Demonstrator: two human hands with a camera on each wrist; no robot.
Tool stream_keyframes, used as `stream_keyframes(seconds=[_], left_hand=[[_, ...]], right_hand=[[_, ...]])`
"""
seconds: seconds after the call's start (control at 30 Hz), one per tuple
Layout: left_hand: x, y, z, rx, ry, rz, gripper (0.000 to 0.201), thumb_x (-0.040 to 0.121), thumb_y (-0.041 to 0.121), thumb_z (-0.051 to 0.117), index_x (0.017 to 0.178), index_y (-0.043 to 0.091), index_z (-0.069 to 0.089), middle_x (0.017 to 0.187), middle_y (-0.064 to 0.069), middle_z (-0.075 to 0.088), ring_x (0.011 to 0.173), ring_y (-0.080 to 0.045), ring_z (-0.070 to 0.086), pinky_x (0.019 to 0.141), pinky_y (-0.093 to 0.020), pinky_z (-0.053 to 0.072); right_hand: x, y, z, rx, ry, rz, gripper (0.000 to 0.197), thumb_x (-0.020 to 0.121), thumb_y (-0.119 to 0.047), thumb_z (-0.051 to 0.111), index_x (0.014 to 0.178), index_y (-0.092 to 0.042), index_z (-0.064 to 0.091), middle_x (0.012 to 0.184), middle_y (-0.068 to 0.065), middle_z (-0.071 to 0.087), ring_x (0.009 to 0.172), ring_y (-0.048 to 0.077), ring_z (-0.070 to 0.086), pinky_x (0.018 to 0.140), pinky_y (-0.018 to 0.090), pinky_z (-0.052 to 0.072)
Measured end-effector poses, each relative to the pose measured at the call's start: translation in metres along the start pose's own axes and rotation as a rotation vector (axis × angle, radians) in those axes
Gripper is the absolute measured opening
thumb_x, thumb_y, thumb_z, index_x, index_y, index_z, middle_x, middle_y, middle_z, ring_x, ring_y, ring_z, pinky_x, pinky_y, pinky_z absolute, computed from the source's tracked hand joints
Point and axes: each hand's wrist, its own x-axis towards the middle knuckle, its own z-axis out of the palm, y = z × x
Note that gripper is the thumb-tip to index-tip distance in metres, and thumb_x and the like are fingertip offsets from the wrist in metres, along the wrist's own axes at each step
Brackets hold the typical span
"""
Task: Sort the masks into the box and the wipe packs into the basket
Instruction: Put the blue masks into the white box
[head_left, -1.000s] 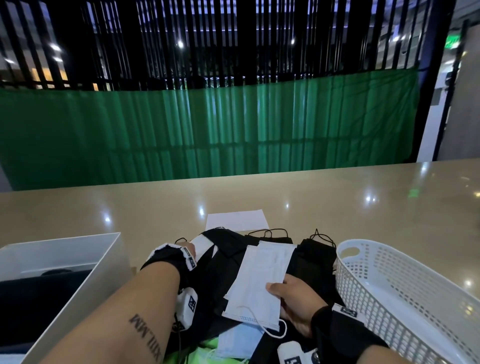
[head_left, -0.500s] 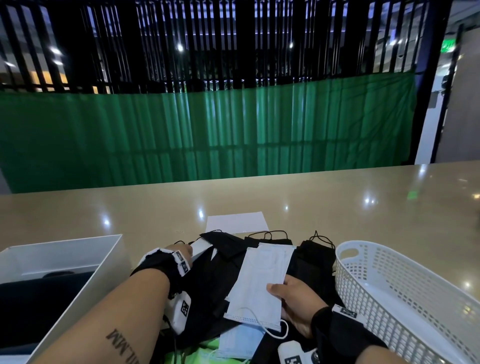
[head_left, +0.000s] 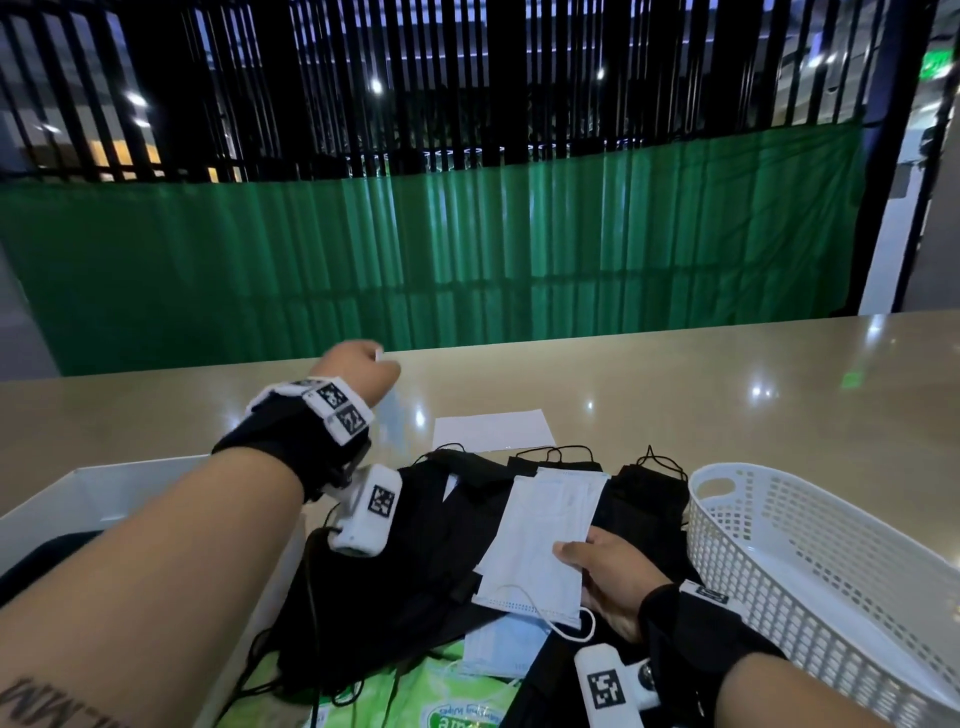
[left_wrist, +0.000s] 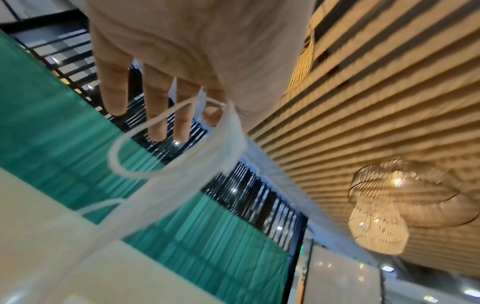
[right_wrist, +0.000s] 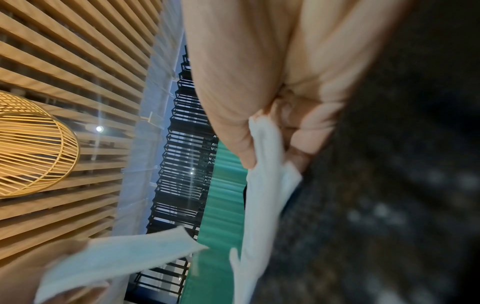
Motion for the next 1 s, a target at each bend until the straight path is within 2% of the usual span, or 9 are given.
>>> stream_keyframes(seconds=[0.1, 0.2, 0.37, 0.47, 0.63, 0.8, 0.9, 0.93, 1.0], left_hand=[[-0.007, 0.023, -0.023, -0.104, 0.165, 0.123, 0.020, 0.090, 0.019, 0.044, 0.076, 0.006, 0.050, 0.069, -0.008, 0.047, 0.064, -0.022, 0.043, 0.056, -0.028, 0.029], [-0.023, 0.039, -0.027, -0.077, 0.167, 0.253, 0.020, 0.091, 0.020, 0.047, 0.072, 0.015, 0.043, 0.062, -0.002, 0.042, 0.055, -0.017, 0.038, 0.050, -0.027, 0.026], [-0.058, 0.040, 0.022, 0.082, -0.153, 0.421, 0.017, 0.094, 0.029, 0.050, 0.108, 0.020, 0.055, 0.083, 0.008, 0.053, 0.075, -0.016, 0.051, 0.063, -0.024, 0.036], [-0.083, 0.030, 0.069, 0.196, -0.421, 0.497, 0.016, 0.095, 0.034, 0.047, 0.105, 0.022, 0.050, 0.092, 0.002, 0.057, 0.083, -0.019, 0.055, 0.069, -0.026, 0.042], [-0.121, 0.025, 0.121, 0.278, -0.746, 0.573, 0.016, 0.097, 0.030, 0.046, 0.102, 0.014, 0.043, 0.092, -0.007, 0.051, 0.085, -0.023, 0.050, 0.066, -0.027, 0.032], [-0.119, 0.021, 0.112, 0.100, -0.805, 0.515, 0.013, 0.094, 0.029, 0.053, 0.099, 0.018, 0.049, 0.122, -0.011, 0.057, 0.109, -0.026, 0.056, 0.093, -0.036, 0.046], [-0.121, 0.025, 0.101, 0.004, -0.665, 0.523, 0.011, 0.095, 0.027, 0.052, 0.085, 0.027, 0.046, 0.122, -0.007, 0.056, 0.109, -0.023, 0.056, 0.093, -0.033, 0.045], [-0.120, 0.027, 0.099, -0.035, -0.598, 0.516, 0.003, 0.096, 0.027, 0.050, 0.094, 0.024, 0.051, 0.118, -0.005, 0.056, 0.107, -0.021, 0.055, 0.091, -0.030, 0.045], [-0.112, 0.030, 0.097, -0.076, -0.478, 0.468, 0.027, 0.096, 0.025, 0.049, 0.118, 0.010, 0.052, 0.115, -0.002, 0.053, 0.108, -0.020, 0.055, 0.092, -0.029, 0.043]], right_hand=[[-0.001, 0.000, 0.001, -0.008, 0.018, 0.002, 0.028, 0.096, 0.004, 0.043, 0.121, 0.003, 0.055, 0.113, 0.017, 0.067, 0.095, 0.028, 0.067, 0.061, 0.030, 0.058], [-0.001, 0.000, 0.002, -0.021, 0.038, -0.003, 0.029, 0.096, 0.003, 0.043, 0.122, 0.004, 0.055, 0.113, 0.017, 0.067, 0.098, 0.028, 0.066, 0.064, 0.029, 0.058], [-0.002, -0.001, 0.003, 0.029, 0.058, -0.018, 0.027, 0.099, -0.005, 0.042, 0.121, 0.005, 0.054, 0.107, 0.017, 0.069, 0.093, 0.026, 0.068, 0.064, 0.028, 0.057], [-0.004, -0.003, 0.003, 0.115, 0.073, -0.027, 0.038, 0.103, -0.027, 0.036, 0.113, 0.003, 0.058, 0.097, 0.019, 0.071, 0.082, 0.026, 0.070, 0.065, 0.031, 0.057], [-0.005, -0.005, 0.003, 0.085, 0.059, -0.009, 0.054, 0.099, -0.048, 0.034, 0.104, -0.003, 0.063, 0.094, 0.023, 0.071, 0.078, 0.030, 0.070, 0.066, 0.036, 0.057], [-0.005, -0.002, 0.003, -0.063, 0.112, -0.017, 0.039, 0.100, -0.031, 0.044, 0.115, 0.001, 0.059, 0.096, 0.021, 0.072, 0.085, 0.031, 0.070, 0.079, 0.039, 0.055], [-0.005, -0.001, 0.003, -0.121, 0.149, -0.036, 0.046, 0.100, -0.038, 0.041, 0.118, -0.001, 0.059, 0.099, 0.021, 0.071, 0.098, 0.036, 0.067, 0.095, 0.047, 0.049], [-0.004, -0.001, 0.002, -0.143, 0.165, -0.035, 0.049, 0.099, -0.042, 0.040, 0.119, -0.001, 0.059, 0.100, 0.022, 0.071, 0.099, 0.037, 0.066, 0.096, 0.047, 0.049], [-0.005, -0.002, 0.003, -0.136, 0.176, -0.028, 0.053, 0.098, -0.046, 0.038, 0.112, -0.001, 0.062, 0.093, 0.020, 0.073, 0.087, 0.031, 0.069, 0.084, 0.039, 0.055]])
